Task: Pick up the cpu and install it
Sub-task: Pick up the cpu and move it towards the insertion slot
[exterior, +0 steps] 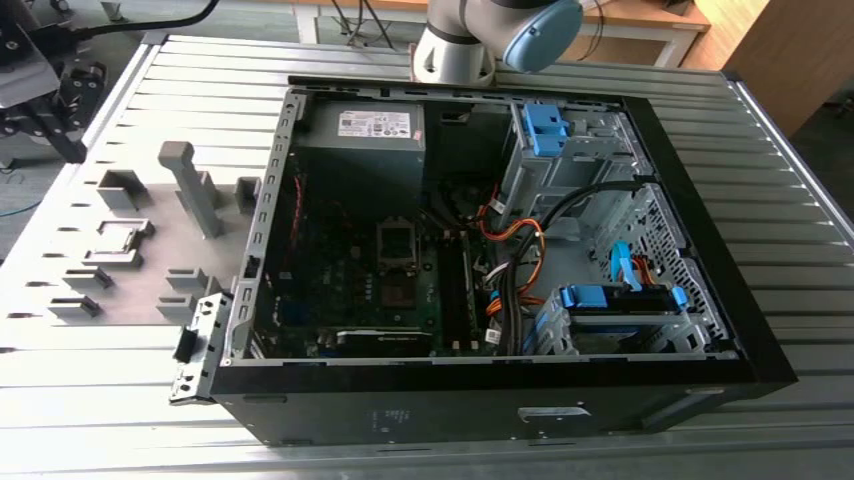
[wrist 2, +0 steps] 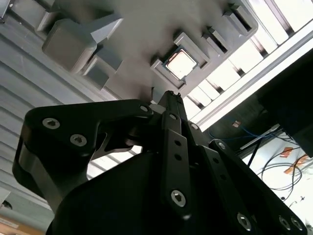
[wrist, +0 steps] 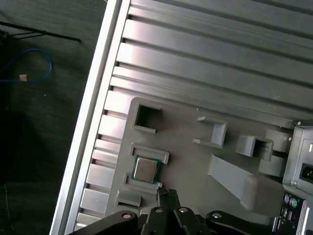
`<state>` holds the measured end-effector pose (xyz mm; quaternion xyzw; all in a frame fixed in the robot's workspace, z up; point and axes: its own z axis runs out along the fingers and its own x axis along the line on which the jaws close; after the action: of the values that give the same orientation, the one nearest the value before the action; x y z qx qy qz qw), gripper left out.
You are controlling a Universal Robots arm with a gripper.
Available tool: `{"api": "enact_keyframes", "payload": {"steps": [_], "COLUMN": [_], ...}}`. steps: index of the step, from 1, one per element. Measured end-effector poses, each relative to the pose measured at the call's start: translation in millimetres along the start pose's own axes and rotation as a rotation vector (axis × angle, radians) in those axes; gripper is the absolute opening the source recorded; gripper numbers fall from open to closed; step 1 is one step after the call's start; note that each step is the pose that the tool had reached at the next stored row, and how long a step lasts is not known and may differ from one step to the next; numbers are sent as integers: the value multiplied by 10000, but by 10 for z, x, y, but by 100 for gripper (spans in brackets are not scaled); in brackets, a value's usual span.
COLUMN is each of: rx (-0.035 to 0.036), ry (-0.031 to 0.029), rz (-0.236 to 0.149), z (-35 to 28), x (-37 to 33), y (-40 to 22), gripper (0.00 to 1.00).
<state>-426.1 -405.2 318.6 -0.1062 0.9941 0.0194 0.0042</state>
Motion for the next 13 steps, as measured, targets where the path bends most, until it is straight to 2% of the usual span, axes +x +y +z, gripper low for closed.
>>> {"api": "enact_keyframes", "payload": {"steps": [10, 13], "rx": [22, 23], "ry": [-67, -68], "rz": [1788, 1827], "z": [15, 16], "x": [1, 0], "y": [0, -1], "gripper": [11, 11]}}
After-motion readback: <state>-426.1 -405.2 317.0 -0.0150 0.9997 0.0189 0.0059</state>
